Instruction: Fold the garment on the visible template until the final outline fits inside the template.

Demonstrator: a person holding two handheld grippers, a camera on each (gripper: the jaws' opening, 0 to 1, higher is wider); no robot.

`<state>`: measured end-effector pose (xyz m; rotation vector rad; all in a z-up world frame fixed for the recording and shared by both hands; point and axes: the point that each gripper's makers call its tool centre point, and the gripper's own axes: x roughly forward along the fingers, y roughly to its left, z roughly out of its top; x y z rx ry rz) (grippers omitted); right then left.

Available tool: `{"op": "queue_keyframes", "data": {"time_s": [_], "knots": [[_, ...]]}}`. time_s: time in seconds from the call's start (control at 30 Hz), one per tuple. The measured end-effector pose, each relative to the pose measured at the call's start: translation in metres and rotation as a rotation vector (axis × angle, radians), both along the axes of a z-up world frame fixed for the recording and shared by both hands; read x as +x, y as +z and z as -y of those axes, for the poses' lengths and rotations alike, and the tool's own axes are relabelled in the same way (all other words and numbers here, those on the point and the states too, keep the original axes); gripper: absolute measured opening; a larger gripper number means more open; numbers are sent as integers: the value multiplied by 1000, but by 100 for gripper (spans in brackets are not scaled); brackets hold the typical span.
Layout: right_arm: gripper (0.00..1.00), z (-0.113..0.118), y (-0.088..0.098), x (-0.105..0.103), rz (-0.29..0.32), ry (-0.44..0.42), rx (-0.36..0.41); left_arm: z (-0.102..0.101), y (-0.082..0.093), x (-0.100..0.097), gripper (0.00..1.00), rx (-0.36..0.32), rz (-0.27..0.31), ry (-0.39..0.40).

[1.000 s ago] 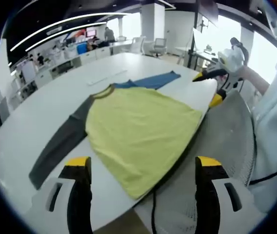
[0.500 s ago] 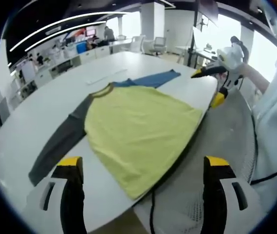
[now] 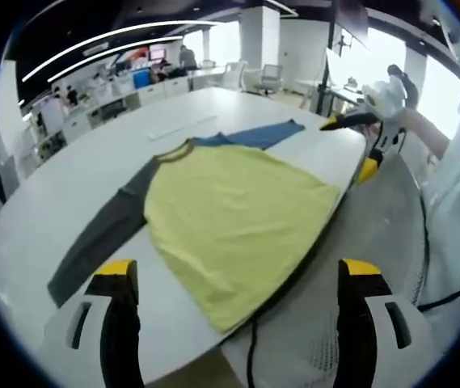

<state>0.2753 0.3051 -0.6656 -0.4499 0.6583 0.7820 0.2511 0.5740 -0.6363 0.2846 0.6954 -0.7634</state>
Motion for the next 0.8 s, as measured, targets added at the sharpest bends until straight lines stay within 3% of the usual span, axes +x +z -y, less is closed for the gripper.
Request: {"op": "queue_keyframes", "data": {"time_s": [0.8], "knots": [[100, 8, 3, 20, 14, -25, 39, -2, 3, 1, 100, -10, -4, 29]]}}
